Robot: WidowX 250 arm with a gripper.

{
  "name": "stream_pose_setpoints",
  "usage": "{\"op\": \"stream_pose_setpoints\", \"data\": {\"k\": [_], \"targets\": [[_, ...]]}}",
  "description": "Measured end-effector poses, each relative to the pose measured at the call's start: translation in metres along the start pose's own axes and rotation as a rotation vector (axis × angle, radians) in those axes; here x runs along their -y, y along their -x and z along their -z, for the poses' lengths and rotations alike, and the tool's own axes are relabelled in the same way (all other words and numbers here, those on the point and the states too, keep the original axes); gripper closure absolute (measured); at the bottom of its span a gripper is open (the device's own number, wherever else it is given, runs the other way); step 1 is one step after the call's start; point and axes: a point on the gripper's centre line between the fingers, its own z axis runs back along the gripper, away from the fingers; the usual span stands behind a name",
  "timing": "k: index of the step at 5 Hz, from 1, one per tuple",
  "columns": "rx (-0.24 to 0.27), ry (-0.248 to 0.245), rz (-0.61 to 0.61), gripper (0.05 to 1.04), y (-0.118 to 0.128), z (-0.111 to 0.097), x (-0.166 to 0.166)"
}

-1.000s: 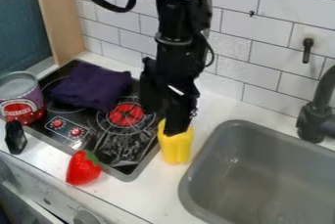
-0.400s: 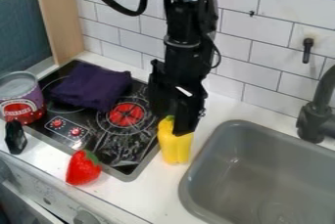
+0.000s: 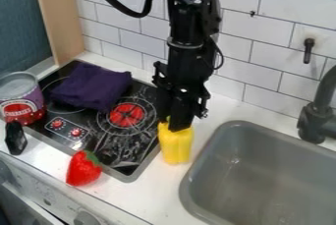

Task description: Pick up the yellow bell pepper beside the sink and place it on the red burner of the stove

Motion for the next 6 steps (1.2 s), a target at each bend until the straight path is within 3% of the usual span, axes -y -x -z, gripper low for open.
{"op": "stream_pose_setpoints", "data": {"k": [1,2,3,5,6], "targets": [[-0.012,0.001,0.013,0.900,0.001,-0.001,0.003],[-0.034,0.004,0.038,0.963,0.002,-0.004,0.006],[-0.003,-0.015,0.053,0.975,-0.002,-0.023,0.002],[0.092,-0.040,-0.006,0.975,-0.006,-0.059,-0.043],[0.078,-0.052,-0.055,0.975,-0.005,-0.059,-0.062]]}}
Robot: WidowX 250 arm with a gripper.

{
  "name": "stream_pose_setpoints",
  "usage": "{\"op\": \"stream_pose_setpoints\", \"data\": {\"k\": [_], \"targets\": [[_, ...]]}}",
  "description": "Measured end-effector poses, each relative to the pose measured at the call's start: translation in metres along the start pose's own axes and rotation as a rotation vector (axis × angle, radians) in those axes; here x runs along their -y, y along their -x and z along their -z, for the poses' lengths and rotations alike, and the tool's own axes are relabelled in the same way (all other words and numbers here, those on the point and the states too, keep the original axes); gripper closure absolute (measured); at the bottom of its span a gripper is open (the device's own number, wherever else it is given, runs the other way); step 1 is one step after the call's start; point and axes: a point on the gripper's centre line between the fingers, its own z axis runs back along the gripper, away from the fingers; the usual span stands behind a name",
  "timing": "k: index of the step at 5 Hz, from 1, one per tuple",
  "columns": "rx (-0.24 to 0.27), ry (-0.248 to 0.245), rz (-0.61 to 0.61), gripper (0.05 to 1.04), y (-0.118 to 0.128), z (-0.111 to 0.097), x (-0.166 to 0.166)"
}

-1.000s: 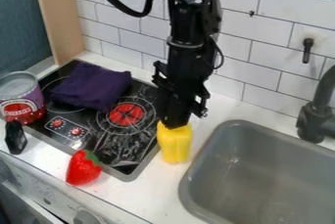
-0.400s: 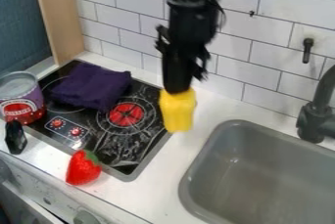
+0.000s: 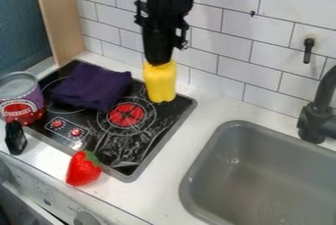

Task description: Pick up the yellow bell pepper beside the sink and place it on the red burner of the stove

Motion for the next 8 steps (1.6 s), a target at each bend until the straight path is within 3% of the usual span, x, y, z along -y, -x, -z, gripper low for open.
{"op": "stream_pose_setpoints", "data": {"k": [3,6,7,8], "targets": [[-0.099,-0.005,-0.054,0.975,-0.004,0.033,-0.029],[-0.111,0.004,-0.081,0.936,-0.007,0.048,-0.039],[-0.122,0.026,-0.057,0.744,-0.007,0.046,-0.037],[-0.121,0.031,-0.043,0.397,-0.005,0.037,-0.045]]}}
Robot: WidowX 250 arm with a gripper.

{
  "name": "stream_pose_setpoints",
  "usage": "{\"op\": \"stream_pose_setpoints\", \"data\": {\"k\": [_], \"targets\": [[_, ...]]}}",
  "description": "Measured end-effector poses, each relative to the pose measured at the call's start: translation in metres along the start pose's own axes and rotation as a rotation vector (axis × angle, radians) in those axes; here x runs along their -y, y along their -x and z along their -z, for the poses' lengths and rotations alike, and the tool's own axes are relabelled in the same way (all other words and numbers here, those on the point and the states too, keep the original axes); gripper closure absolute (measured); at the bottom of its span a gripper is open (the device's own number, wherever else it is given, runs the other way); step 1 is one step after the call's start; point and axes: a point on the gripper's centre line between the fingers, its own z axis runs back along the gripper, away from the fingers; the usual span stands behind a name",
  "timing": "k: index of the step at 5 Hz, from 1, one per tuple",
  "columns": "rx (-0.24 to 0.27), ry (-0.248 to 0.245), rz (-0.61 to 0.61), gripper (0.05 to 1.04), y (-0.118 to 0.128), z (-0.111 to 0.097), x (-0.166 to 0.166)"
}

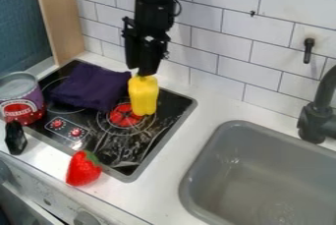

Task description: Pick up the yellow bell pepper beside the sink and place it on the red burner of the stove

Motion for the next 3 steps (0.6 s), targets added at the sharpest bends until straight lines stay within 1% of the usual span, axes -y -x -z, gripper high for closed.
{"op": "stream_pose_setpoints", "data": {"k": [1,2,3], "targets": [[-0.001,-0.005,-0.035,0.132,0.009,-0.005,-0.009],[-0.008,-0.013,-0.072,0.074,0.041,-0.009,0.006],[-0.115,0.023,-0.071,0.079,0.084,0.000,0.030]]}}
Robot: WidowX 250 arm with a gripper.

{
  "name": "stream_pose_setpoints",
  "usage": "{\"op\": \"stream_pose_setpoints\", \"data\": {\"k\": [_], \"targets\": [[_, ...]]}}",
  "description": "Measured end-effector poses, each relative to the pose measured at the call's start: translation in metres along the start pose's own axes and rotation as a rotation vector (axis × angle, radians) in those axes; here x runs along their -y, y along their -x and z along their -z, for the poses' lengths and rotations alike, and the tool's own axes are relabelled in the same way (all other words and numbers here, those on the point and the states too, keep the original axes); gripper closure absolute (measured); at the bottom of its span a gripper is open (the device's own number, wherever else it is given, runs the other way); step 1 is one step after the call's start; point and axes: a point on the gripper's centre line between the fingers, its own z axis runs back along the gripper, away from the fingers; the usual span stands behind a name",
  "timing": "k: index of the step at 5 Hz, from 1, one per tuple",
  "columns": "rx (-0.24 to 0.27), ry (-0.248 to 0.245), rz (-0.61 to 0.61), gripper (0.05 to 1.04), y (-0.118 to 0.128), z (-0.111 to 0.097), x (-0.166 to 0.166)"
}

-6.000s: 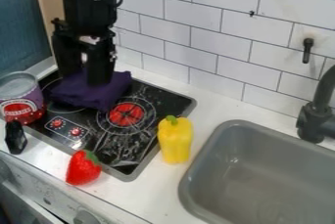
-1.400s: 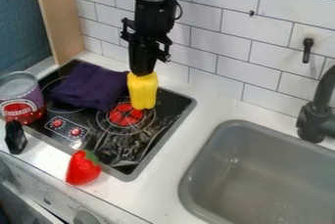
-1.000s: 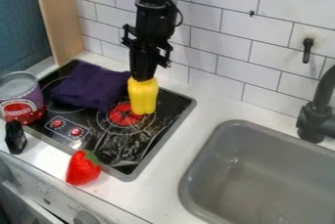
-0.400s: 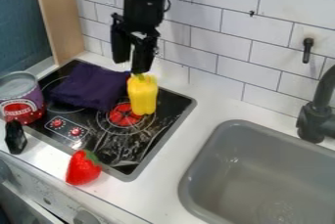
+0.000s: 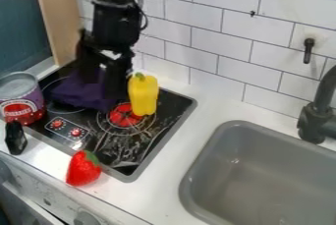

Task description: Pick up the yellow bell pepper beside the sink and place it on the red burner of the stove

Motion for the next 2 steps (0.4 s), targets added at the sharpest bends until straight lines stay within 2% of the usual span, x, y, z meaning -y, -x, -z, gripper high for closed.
{"op": "stream_pose_setpoints", "data": {"k": [1,2], "targets": [[-0.040,0.031,0.022,0.081,0.039,0.011,0.019],[-0.004,0.043,-0.018,0.081,0.061,0.019,0.015]]}}
